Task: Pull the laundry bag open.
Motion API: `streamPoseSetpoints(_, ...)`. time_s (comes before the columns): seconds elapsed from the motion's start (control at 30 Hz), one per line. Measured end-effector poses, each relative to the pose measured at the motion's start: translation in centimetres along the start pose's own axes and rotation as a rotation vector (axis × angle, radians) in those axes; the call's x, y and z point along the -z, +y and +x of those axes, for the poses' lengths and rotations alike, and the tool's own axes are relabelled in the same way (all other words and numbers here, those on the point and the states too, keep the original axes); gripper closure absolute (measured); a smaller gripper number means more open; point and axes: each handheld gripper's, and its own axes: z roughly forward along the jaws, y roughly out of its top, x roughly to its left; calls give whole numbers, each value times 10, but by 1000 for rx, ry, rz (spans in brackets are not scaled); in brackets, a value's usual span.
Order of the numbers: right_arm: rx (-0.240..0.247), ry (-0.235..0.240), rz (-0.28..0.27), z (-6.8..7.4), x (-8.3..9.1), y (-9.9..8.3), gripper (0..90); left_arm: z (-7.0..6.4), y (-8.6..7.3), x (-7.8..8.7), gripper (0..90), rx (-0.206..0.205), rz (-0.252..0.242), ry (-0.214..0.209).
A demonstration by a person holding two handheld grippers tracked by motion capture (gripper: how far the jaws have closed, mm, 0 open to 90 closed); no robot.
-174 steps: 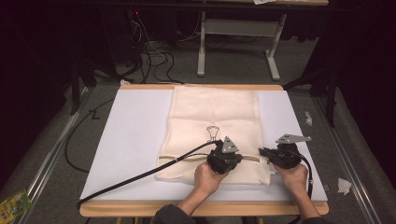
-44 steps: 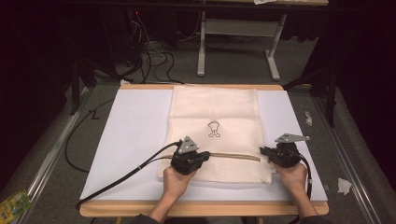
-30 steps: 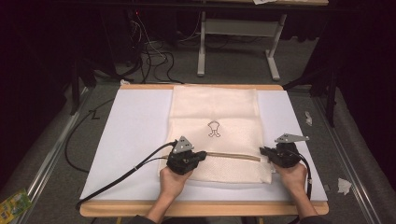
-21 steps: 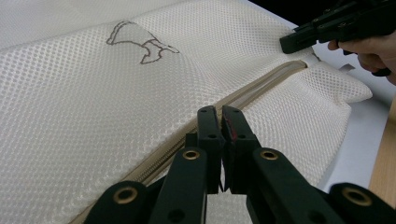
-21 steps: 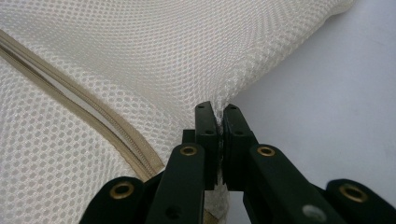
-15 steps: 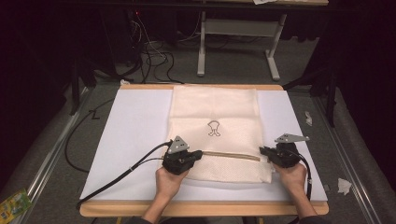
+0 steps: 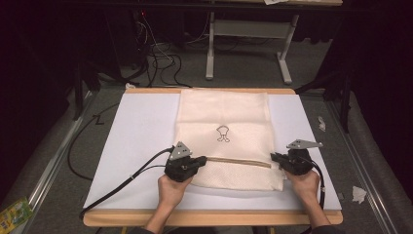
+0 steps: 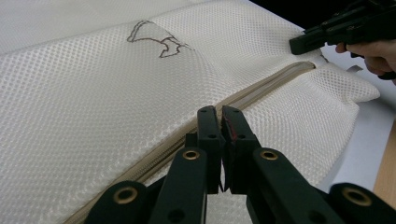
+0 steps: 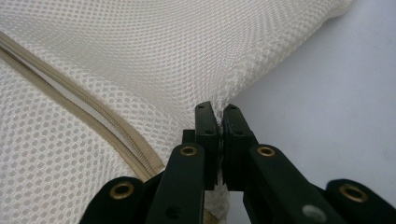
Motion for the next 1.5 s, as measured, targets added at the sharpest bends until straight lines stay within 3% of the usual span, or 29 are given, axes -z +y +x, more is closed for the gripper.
streamPoseSetpoints(0.27,-1,-2,1,0,0,0,881,-1,-1,3,874,-11,3,11)
streamPoseSetpoints(1.5,-1,1,-1,0,0,0,880,18,-7,31,874,30,-15,49)
